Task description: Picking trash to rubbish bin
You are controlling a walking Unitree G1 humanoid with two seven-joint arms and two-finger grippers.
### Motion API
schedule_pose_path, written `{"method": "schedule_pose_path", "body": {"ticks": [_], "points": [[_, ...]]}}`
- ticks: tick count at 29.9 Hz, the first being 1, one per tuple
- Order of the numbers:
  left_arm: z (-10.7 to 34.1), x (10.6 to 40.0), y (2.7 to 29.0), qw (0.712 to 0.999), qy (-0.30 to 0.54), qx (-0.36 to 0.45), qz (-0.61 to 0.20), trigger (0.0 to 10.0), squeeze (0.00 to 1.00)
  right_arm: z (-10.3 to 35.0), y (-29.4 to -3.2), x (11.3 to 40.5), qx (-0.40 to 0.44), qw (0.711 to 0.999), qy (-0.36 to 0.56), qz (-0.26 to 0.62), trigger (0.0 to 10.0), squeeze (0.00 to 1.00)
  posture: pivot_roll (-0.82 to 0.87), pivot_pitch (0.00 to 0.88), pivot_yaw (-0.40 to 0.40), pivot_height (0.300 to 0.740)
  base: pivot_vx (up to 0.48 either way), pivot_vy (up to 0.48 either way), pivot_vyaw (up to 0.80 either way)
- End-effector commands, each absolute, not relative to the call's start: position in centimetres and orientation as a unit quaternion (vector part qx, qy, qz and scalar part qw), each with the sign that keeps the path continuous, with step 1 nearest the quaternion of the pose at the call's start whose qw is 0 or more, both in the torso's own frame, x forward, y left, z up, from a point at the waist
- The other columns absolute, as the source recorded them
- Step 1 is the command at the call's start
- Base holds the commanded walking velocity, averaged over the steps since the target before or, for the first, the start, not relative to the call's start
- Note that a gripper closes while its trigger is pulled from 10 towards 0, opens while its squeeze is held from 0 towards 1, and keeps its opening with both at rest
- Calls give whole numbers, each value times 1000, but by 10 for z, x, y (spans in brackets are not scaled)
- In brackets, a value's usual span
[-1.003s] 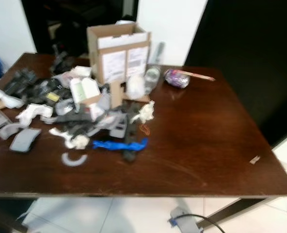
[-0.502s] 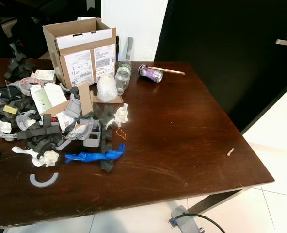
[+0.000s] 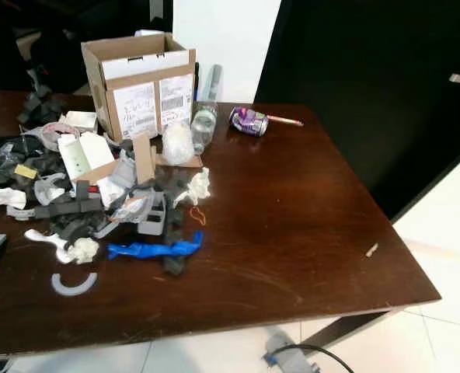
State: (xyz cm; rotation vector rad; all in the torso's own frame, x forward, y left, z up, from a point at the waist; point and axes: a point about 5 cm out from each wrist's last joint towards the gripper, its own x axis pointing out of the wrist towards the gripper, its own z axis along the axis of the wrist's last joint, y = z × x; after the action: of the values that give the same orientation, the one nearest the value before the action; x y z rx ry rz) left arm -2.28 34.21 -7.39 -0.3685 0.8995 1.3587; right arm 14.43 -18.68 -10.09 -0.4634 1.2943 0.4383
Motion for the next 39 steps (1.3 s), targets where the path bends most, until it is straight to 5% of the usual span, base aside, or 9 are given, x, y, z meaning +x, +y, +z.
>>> {"method": "schedule_pose_path", "body": {"ticks": [1, 8, 12, 14, 17, 20, 22, 27, 39], "points": [[-65, -38, 354, 648, 375, -156, 645, 10000, 0, -105, -195, 130, -219, 728, 618, 202, 10000, 0, 307, 118, -134, 740, 0, 0, 0], [14, -61, 438, 607, 180, -72, 771, 10000, 0, -102, -203, 134, -239, 721, 616, 208, 10000, 0, 341, 124, -147, 740, 0, 0, 0], [63, -53, 471, 611, 73, -20, 788, 10000, 0, -102, -202, 133, -242, 720, 616, 210, 10000, 0, 344, 129, -148, 740, 0, 0, 0], [118, -13, 495, 659, -50, 40, 750, 10000, 0, -103, -202, 133, -243, 719, 616, 213, 10000, 0, 345, 138, -148, 740, 0, 0, 0], [131, -3, 498, 672, -74, 55, 734, 10000, 0, -103, -201, 133, -243, 718, 616, 213, 10000, 0, 345, 138, -147, 740, 0, 0, 0], [176, 41, 501, 730, -156, 90, 659, 10000, 0, -103, -201, 132, -243, 718, 617, 213, 10000, 0, 342, 139, -138, 740, 0, 0, 0], [228, 96, 487, 795, -256, 91, 543, 10000, 0, -103, -202, 131, -239, 718, 618, 211, 10000, 0, 327, 139, -124, 740, 0, 0, 0], [265, 148, 455, 863, -324, 62, 383, 10000, 0, -104, -201, 129, -232, 720, 620, 207, 10000, 0, 313, 137, -116, 740, 0, 0, 0], [240, 234, 353, 976, -216, 8, -15, 10000, 0, -107, -185, 127, -214, 722, 623, 208, 10000, 0, 287, 141, -99, 740, 0, 0, 0]]}}
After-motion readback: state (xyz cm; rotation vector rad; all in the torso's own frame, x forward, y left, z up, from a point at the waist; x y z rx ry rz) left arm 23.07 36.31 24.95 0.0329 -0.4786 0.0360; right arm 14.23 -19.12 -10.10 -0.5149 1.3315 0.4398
